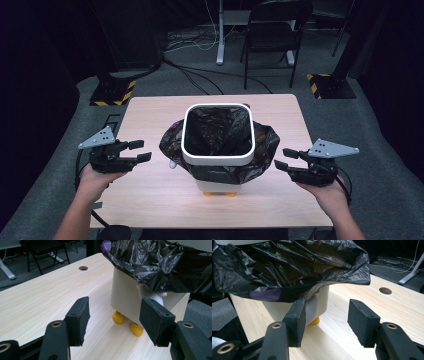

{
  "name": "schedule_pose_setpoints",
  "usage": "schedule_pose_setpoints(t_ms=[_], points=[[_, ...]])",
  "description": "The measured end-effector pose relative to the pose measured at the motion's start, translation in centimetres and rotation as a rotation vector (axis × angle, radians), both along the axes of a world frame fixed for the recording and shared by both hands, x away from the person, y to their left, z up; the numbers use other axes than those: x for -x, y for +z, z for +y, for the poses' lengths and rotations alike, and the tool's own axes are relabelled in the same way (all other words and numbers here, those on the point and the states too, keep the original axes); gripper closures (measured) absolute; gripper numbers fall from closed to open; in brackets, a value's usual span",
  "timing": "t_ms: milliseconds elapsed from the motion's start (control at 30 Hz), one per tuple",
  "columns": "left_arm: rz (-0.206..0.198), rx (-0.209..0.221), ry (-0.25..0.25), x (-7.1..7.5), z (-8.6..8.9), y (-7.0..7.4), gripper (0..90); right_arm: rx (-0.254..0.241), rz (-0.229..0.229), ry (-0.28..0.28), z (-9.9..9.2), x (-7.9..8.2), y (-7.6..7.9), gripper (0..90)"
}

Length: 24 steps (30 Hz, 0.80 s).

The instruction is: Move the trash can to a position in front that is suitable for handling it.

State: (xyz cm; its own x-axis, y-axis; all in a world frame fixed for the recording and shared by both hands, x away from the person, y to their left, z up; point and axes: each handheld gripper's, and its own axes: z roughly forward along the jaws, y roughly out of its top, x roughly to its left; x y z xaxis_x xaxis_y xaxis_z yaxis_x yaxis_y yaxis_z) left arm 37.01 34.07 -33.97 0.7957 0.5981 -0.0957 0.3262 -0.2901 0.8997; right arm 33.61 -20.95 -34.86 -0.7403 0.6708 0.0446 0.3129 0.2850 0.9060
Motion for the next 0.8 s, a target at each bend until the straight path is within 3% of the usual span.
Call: schedule_pose_setpoints(t_ms=[567,800], points=[[-0.01,0.011,-0.031,-1.1,-1.8,1.8,41.0,0.001,-0.005,0.042,1.4,0.0,1.3,47.6],[-0.024,0.021,-0.044,-1.4,-2.6,2.6,40.7,-0.001,-0.033,0.052,1.7,0.4,2.0,45.4]])
